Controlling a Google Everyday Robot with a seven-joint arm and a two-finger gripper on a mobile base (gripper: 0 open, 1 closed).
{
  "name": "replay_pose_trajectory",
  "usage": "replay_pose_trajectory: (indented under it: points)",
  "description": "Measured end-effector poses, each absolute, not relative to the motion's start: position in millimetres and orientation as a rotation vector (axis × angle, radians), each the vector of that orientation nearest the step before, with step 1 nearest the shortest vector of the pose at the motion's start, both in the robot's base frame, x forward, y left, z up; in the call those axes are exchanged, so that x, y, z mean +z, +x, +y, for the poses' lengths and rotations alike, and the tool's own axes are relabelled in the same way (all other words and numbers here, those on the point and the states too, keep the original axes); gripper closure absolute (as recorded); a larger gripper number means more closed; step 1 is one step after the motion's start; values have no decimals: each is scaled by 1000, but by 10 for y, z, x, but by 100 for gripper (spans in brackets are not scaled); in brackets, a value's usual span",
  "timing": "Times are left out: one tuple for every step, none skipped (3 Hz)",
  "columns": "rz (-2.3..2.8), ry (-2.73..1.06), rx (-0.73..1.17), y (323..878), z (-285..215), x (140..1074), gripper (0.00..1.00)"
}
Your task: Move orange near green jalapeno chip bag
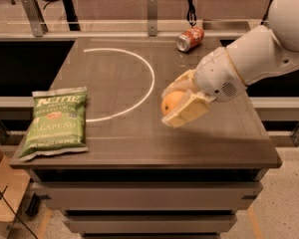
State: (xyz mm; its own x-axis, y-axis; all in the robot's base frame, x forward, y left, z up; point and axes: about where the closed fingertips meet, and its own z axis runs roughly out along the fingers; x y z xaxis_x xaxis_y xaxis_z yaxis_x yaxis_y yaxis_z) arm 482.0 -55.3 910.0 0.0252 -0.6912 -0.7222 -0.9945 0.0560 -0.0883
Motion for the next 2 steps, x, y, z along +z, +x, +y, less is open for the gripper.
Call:
replay_pose_trajectory:
  points:
    - [1562,-1689,817,4739,67,9101,100]
    - [1563,-1690,815,4740,64,9099,100]
